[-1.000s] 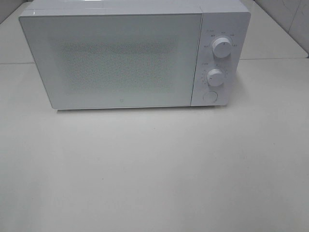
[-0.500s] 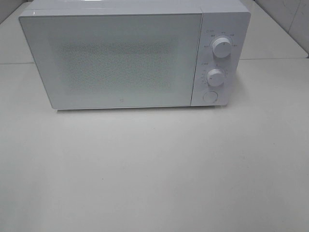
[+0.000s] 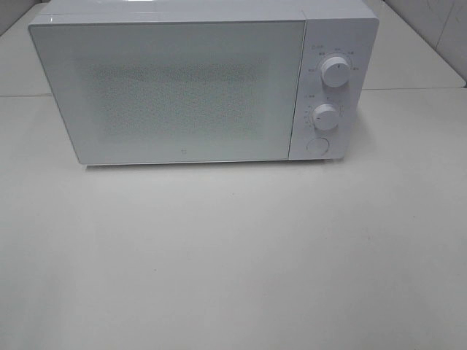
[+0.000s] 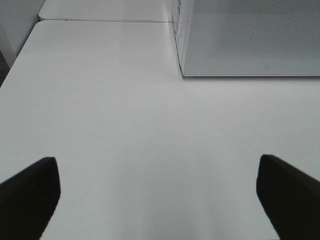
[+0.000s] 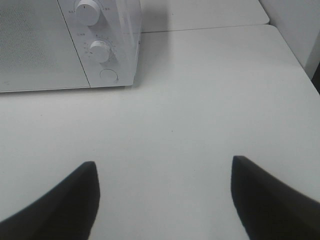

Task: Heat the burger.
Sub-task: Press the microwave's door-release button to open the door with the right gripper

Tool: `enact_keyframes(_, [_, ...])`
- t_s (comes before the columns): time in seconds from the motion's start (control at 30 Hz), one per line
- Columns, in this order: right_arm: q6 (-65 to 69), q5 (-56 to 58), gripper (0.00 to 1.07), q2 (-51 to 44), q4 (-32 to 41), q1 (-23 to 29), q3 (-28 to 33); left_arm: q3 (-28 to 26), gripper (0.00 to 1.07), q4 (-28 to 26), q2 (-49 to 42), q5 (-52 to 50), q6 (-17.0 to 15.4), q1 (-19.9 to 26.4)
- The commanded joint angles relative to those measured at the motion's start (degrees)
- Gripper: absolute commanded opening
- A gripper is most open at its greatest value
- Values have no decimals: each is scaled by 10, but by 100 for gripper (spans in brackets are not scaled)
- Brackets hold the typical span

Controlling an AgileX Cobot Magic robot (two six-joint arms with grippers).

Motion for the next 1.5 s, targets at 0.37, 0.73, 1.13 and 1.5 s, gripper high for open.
enact_keyframes(0.37, [-3,-29,72,-12,1,-1,-12,2,101,-2,-8,-8,0,-3])
enact_keyframes(0.73, [-5,-376,24,91,-10,-1,60,2,101,-2,-8,-8,0,-3])
enact_keyframes(1.13, [11,-760,0,341,-11,-1,169,2,101,-2,-8,-8,0,-3])
enact_keyframes(1.5, [14,-1071,0,604,-10,-1,212,2,101,-2,-8,-8,0,-3])
